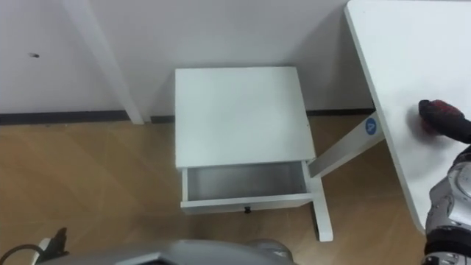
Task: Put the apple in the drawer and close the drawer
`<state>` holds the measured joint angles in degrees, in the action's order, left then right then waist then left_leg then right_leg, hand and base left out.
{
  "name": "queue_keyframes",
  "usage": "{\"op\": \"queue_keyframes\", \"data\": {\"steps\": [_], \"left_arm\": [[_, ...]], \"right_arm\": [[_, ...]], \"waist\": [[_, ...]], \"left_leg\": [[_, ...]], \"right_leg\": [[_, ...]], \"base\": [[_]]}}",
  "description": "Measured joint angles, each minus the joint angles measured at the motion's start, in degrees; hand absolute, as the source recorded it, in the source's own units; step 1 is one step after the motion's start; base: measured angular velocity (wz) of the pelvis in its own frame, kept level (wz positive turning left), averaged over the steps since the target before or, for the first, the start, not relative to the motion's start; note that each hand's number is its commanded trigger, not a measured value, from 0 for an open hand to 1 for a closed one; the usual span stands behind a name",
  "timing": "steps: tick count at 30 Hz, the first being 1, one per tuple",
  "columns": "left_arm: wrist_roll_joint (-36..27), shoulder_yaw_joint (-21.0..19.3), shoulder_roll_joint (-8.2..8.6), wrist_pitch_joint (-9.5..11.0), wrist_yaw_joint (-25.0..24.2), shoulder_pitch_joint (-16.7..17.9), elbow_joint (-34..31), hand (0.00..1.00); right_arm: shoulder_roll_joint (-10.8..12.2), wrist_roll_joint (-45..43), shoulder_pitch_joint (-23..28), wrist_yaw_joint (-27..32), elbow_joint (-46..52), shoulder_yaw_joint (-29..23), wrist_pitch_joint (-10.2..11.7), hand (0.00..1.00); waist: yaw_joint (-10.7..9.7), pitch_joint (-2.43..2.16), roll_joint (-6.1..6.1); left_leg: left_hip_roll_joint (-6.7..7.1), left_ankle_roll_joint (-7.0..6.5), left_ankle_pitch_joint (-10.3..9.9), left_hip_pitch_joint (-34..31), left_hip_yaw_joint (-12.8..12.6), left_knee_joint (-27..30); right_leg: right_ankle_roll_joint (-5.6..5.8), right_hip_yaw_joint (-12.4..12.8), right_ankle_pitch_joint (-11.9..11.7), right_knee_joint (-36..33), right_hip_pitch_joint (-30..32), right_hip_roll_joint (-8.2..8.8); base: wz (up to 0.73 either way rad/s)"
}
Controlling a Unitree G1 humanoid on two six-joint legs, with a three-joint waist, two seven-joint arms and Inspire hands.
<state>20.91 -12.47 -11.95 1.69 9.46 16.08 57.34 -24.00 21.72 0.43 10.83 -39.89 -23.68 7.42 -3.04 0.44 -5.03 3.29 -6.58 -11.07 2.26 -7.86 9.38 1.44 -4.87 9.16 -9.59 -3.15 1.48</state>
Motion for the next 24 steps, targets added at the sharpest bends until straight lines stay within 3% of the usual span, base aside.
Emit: {"op": "queue_keyframes", "data": {"steps": [5,12,17,24], "left_arm": [[0.0,0.0,-0.1,0.0,0.0,0.0,0.0,0.0],[0.0,-0.3,-0.11,0.0,-0.1,-0.1,0.1,0.0],[0.0,0.5,-0.11,0.0,-0.7,-0.2,0.2,0.0],[0.0,0.6,-0.37,0.0,-1.7,0.0,0.4,0.0]], "right_arm": [[0.0,-0.1,0.1,-2.3,-0.1,0.1,0.0,0.0],[0.0,-4.1,0.3,-4.2,-0.3,0.6,0.0,0.0],[-0.3,-5.6,0.3,-4.8,-2.9,2.9,0.3,0.0],[-1.2,-8.4,0.1,-6.1,-4.4,4.4,0.5,0.0]], "waist": [[0.1,-0.07,0.16],[0.3,-0.52,0.79],[0.3,-0.54,0.71],[0.4,-0.39,-0.01]], "left_leg": [[-0.02,0.0,0.0,0.0,0.0,0.0],[-0.06,0.0,0.0,0.3,-0.1,0.0],[-0.07,0.0,0.0,0.4,0.0,0.1],[-0.08,0.0,0.0,0.4,0.1,0.1]], "right_leg": [[0.0,0.0,0.0,0.0,0.0,0.0],[0.0,-0.6,0.0,0.0,-0.1,0.31],[-0.06,-3.3,0.0,-0.1,-0.6,0.52],[-0.07,-3.8,0.0,0.0,-0.7,0.48]], "base": [[0.0],[0.0],[0.01],[0.0]]}}
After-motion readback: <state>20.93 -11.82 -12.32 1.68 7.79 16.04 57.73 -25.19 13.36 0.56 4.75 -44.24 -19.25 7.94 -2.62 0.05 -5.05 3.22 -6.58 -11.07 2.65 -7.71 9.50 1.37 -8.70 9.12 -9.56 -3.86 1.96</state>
